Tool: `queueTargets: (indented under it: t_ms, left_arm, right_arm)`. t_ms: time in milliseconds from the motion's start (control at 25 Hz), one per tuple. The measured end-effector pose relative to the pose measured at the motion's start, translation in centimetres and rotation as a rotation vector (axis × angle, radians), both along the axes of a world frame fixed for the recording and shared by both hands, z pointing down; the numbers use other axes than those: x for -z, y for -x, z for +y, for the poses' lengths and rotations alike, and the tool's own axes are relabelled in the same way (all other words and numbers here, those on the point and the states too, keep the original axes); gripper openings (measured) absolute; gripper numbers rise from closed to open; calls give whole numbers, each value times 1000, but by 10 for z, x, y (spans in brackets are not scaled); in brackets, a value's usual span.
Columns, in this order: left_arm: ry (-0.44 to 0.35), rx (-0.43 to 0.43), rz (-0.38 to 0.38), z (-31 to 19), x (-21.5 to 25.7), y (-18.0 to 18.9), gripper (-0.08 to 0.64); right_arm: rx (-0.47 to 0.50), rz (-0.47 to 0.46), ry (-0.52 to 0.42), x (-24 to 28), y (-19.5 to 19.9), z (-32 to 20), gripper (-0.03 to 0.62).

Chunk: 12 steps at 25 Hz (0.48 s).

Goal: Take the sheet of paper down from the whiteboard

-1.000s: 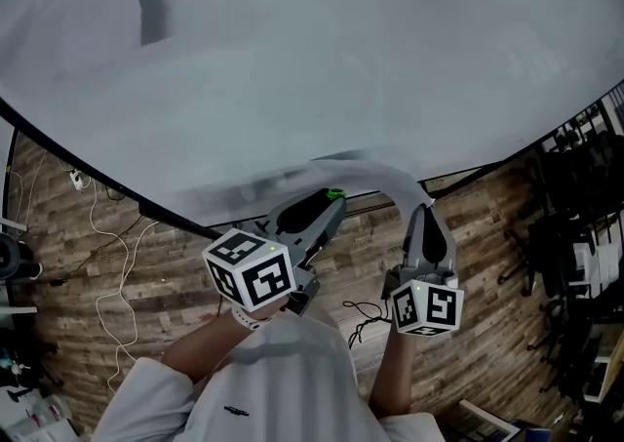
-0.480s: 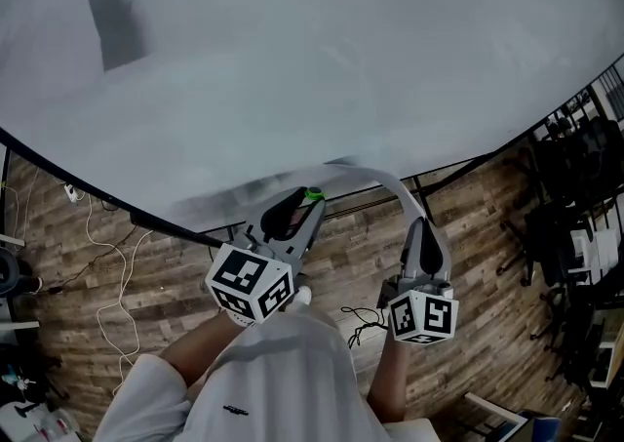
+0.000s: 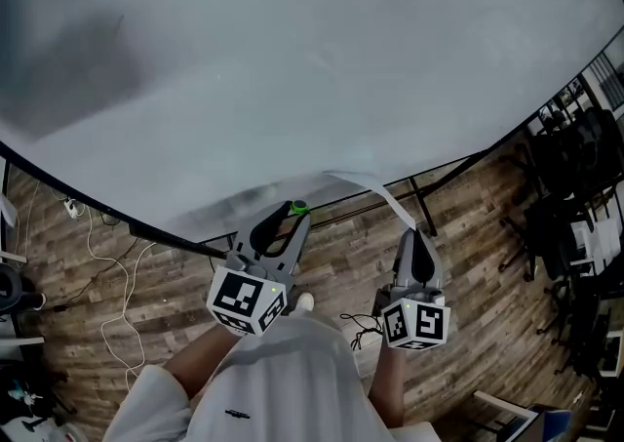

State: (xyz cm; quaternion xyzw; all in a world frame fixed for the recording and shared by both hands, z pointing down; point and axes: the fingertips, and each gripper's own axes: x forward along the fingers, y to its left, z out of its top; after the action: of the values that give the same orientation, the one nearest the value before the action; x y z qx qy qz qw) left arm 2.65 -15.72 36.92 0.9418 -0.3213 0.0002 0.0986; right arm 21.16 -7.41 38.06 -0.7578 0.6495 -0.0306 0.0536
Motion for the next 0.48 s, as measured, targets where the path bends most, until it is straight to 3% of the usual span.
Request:
queueTargets:
  t_ms: [480]
  left_arm:
    - [24,21,4,-1,-10,13,120]
  right_arm:
    - [7,26,5,0,11,3,11]
